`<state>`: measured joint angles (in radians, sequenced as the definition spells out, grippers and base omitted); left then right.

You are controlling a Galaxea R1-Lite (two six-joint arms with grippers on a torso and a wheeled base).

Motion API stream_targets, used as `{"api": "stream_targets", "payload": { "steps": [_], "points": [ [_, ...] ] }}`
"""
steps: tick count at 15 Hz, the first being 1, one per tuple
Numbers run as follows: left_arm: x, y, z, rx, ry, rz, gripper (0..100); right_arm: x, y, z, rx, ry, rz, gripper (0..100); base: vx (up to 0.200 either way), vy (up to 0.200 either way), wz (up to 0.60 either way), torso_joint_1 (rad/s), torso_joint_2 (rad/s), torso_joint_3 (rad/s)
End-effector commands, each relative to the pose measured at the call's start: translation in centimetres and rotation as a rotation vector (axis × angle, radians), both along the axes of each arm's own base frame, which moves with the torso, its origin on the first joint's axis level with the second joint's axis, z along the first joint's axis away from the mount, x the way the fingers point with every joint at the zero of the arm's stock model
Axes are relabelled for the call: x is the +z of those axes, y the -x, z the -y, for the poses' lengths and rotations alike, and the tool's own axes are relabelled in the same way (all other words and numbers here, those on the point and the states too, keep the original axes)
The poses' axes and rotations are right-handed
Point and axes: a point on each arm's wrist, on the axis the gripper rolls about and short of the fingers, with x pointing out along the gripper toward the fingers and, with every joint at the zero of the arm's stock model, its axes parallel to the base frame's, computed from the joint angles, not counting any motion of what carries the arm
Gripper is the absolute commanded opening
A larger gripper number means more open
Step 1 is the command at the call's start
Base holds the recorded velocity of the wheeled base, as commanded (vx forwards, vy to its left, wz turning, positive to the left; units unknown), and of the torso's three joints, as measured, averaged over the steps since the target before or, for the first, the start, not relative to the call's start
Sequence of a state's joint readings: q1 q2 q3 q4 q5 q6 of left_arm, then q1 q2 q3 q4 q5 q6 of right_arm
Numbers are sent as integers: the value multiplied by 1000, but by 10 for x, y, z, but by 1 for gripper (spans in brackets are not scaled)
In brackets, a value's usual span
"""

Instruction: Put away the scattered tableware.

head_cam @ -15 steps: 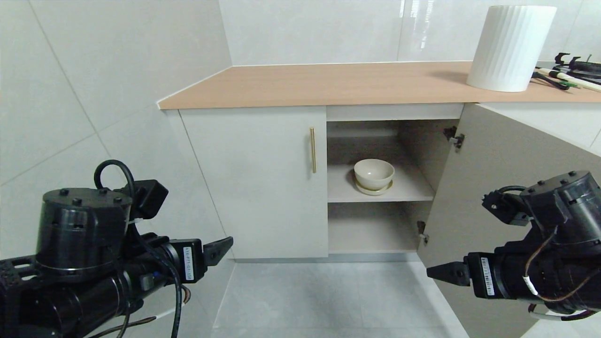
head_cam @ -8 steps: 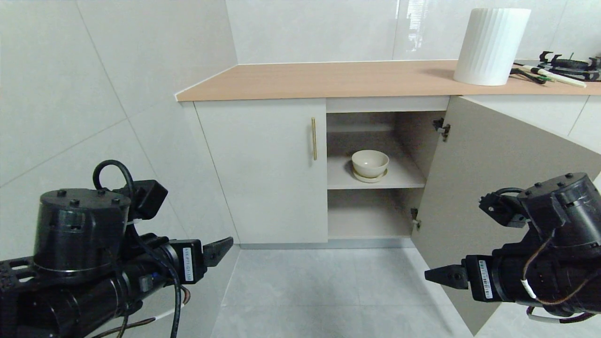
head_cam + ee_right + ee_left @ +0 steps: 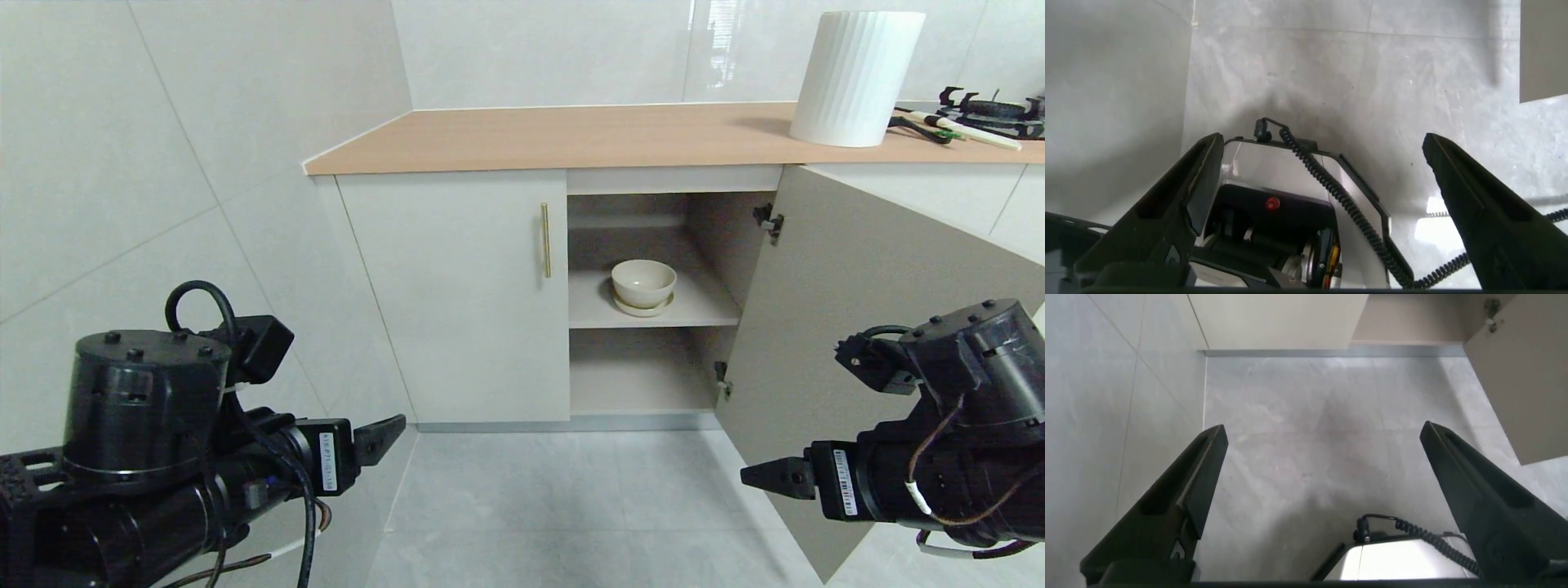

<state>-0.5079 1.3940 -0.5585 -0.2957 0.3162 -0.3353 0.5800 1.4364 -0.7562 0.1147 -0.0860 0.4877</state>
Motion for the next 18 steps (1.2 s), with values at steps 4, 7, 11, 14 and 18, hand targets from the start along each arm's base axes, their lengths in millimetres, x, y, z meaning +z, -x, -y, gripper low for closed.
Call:
{"api": "stream_targets", "payload": {
  "steps": [4,7,11,14,18],
  "points": [
    [0,0,0,0,0,-2,100,0,0,0,0,0,0,100,0,0,0,0,0,0],
    [0,-1,0,2,0,0,100,0,0,0,0,0,0,100,0,-133,0,5,0,3],
    [0,-1,0,3,-1,-1,100,-1,0,0,-1,0,-3,100,0,-200,0,5,6,4],
    [0,-1,0,3,0,0,100,0,0,0,0,0,0,100,0,-200,0,2,4,2],
    [0,-1,0,3,-1,-1,100,0,0,2,-6,16,-24,100,0,-200,0,1,5,4]
  ]
}}
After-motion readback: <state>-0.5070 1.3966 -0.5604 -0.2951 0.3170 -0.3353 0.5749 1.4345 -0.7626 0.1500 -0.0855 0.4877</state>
